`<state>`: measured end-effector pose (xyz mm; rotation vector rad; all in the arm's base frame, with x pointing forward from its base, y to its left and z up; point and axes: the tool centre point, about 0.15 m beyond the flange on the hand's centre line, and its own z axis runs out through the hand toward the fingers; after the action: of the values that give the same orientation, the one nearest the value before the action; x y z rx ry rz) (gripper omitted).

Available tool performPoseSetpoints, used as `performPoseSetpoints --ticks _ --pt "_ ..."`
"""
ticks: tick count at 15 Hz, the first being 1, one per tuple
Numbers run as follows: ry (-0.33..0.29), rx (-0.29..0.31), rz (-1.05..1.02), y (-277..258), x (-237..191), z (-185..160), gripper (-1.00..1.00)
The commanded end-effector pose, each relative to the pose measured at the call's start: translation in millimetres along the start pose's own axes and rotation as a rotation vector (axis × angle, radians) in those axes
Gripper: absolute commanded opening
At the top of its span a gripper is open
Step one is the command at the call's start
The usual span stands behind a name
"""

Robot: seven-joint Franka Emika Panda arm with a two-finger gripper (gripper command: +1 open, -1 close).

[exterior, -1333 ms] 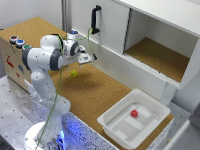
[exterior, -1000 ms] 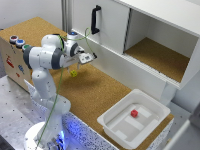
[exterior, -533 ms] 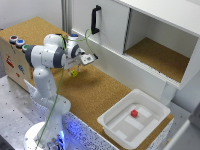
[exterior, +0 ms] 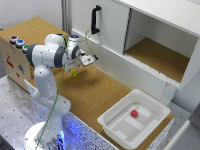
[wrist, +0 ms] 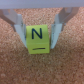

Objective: Turn the yellow block right

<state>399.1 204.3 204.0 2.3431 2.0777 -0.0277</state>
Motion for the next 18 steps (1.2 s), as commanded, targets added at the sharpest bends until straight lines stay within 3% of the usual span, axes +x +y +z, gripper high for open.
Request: performPoseSetpoints --ticks 1,4,8,13,16,18 --pt "0.009 -0.042 0.11 4.3 -6.9 -15.9 -1.0" --pt "0.003 -0.04 0.237 0.6 -11.7 -32.6 -1.0" --pt "0.012 0.042 0.467 -11.3 -15.4 -29.5 -1.0" --pt "0.049 0.099 0.832 -16.9 -7.2 -26.0 -1.0" --pt "0.056 0.084 1.036 -9.7 -11.4 -24.7 -1.0" --pt "0.042 0.044 1.187 -2.7 -17.6 -24.9 -1.0"
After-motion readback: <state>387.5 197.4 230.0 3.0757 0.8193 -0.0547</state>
